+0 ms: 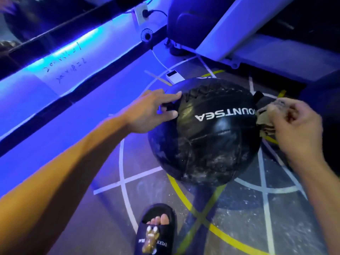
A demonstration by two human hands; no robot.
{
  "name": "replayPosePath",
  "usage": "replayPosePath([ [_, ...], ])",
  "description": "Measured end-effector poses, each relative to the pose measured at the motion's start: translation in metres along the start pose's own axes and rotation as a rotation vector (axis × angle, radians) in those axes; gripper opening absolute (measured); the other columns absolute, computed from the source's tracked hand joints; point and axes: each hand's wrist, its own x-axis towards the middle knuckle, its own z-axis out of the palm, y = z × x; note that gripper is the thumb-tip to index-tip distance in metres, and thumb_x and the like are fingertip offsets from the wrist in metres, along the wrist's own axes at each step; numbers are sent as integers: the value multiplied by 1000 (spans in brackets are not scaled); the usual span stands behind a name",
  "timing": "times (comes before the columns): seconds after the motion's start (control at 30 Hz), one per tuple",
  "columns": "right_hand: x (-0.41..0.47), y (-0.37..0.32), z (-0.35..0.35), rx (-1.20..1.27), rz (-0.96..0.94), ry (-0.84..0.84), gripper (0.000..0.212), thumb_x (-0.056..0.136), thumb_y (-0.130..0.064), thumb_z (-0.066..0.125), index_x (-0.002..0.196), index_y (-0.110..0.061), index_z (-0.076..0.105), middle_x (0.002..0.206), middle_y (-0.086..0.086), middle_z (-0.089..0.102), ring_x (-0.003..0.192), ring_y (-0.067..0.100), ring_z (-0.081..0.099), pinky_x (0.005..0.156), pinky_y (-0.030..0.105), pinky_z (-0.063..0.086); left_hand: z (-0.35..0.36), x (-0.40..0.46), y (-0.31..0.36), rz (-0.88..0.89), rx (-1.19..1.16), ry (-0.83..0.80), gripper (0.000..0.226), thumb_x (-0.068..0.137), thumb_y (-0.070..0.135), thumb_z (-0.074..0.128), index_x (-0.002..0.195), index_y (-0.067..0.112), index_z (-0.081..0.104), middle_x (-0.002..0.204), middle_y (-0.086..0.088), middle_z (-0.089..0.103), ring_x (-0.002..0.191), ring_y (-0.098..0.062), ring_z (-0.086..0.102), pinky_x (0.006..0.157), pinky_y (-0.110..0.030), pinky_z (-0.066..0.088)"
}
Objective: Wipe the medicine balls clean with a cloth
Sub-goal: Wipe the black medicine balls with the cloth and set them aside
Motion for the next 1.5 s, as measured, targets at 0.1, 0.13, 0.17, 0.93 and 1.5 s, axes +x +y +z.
replayPosePath([
  [0.1, -27, -14, -2, -39, -152, -10, 26, 92, -27, 69, 118, -28, 70, 108, -7, 71, 99, 11, 68, 96, 31, 53, -1, 14, 0, 17, 15, -36, 55, 96, 52, 62, 149, 45, 47, 144, 4, 41, 124, -15, 30, 111, -29, 21],
  [0.13, -34, -18, -1, -82, -229, -20, 28, 93, -22, 69, 121, -26, 70, 111, -6, 69, 101, 9, 65, 98, 25, 49, 0, 19, 1, 35, -12, -34, 56, 95, 55, 62, 148, 46, 46, 157, 3, 33, 134, -15, 27, 116, -31, 17],
  [0.17, -40, -21, 2, -121, -299, -30, 29, 95, -18, 69, 123, -23, 70, 114, -5, 67, 104, 8, 62, 99, 19, 45, 2, 22, 3, 50, -44, -35, 57, 96, 56, 62, 149, 46, 46, 164, 3, 27, 144, -14, 25, 120, -32, 15],
  [0.93, -97, -1, 27, -471, -1090, -551, 60, 95, 16, 27, 135, -8, 65, 147, 0, 57, 141, 16, 48, 118, 40, 38, 41, 46, 8, 17, -385, 190, 78, 72, 76, 71, 139, 37, 61, 147, 22, 54, 137, 3, 47, 120, -34, 34],
  [1.5, -45, -32, 34, -358, -780, -253, 47, 93, 12, 57, 133, -11, 67, 142, -2, 60, 138, 13, 52, 119, 31, 35, 18, 46, 23, -156, -608, 1, 59, 105, 65, 21, 129, 42, 69, 146, 29, 51, 134, 13, 36, 116, -20, 17],
])
